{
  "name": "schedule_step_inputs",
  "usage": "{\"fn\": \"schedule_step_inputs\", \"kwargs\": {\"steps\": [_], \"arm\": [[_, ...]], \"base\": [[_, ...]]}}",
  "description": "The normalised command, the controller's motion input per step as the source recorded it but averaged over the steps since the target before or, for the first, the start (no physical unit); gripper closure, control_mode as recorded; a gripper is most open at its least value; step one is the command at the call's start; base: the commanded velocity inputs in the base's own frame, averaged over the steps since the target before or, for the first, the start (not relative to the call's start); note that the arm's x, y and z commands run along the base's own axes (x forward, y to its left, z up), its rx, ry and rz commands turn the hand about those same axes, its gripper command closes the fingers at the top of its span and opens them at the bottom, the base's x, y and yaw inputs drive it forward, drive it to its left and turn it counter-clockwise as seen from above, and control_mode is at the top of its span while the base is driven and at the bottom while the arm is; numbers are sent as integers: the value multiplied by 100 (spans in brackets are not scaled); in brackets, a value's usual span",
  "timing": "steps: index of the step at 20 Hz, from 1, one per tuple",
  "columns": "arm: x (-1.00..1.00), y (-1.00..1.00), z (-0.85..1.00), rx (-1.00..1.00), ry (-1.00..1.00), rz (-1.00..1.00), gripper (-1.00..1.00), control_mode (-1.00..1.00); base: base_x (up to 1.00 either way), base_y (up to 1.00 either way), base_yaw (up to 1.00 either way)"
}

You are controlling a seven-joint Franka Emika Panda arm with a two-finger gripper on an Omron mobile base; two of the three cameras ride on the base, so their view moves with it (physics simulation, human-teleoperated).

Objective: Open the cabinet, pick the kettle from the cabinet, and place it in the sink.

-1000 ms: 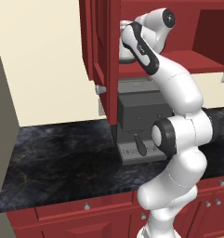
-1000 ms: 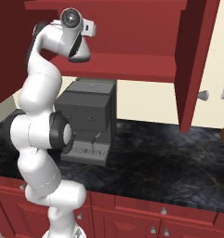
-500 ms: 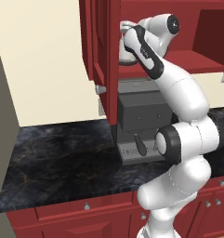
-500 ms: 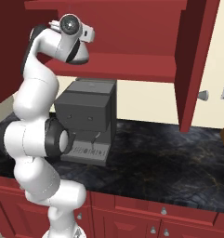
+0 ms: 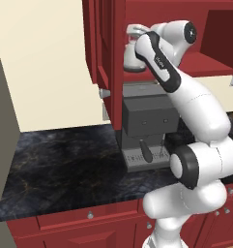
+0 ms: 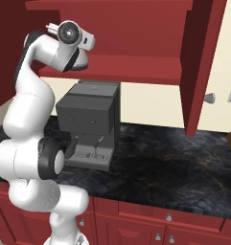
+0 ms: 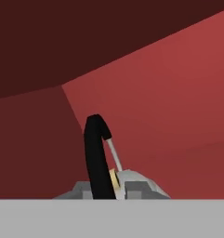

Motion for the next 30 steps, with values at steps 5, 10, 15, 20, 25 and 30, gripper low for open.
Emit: {"fn": "schedule_step_inputs", "kwargs": {"steps": [5,10,15,20,25,30], "arm": [[-56,-16,0,0,0,0,100,-100],[-59,-16,0,0,0,0,100,-100],[-61,-15,0,0,0,0,100,-100],[-63,-19,-2,0,0,0,100,-100],[-66,-22,-3,0,0,0,100,-100],[-67,-22,-3,0,0,0,100,-100]], "base": [[0,0,0],[0,0,0],[0,0,0],[0,0,0],[0,0,0],[0,0,0]]}}
